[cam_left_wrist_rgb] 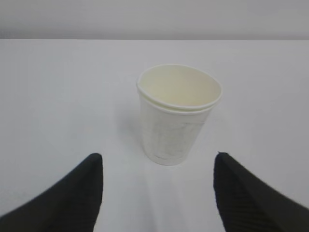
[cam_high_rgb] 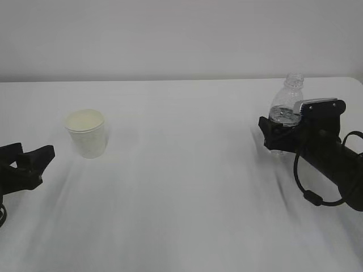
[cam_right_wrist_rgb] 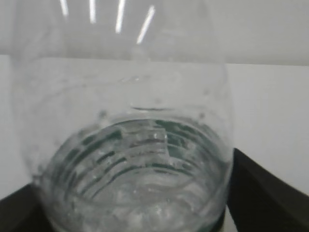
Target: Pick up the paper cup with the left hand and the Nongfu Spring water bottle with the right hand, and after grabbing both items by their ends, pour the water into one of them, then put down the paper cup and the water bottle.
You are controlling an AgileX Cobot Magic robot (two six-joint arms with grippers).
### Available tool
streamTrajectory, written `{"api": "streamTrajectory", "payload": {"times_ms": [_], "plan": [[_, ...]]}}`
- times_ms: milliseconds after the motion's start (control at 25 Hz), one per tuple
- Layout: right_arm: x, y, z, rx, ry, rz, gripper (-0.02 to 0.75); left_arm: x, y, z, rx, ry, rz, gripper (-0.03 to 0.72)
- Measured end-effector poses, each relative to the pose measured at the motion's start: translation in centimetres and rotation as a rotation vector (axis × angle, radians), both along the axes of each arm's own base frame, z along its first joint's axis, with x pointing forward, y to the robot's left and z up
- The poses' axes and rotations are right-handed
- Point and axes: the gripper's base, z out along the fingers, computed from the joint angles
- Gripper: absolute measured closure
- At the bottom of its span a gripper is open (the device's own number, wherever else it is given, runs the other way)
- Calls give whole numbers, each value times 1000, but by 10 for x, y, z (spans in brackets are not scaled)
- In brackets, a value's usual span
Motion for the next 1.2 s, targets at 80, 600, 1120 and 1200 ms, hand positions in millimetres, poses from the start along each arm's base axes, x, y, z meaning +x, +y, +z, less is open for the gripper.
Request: {"api": "streamTrajectory", "payload": {"times_ms": [80,600,1120,1200], "plan": [[2,0,-2,0,1,0,83,0,0,0,0,0,0,176],[3,0,-5,-1,4,2,199,0,0,0,1,1,-4,176],[3,0,-5,-1,4,2,325,0,-1,-1,3,4,-18,176],[3,1,-5,-3,4,7,329,0,-1,-4,5,16,-18,176]]}}
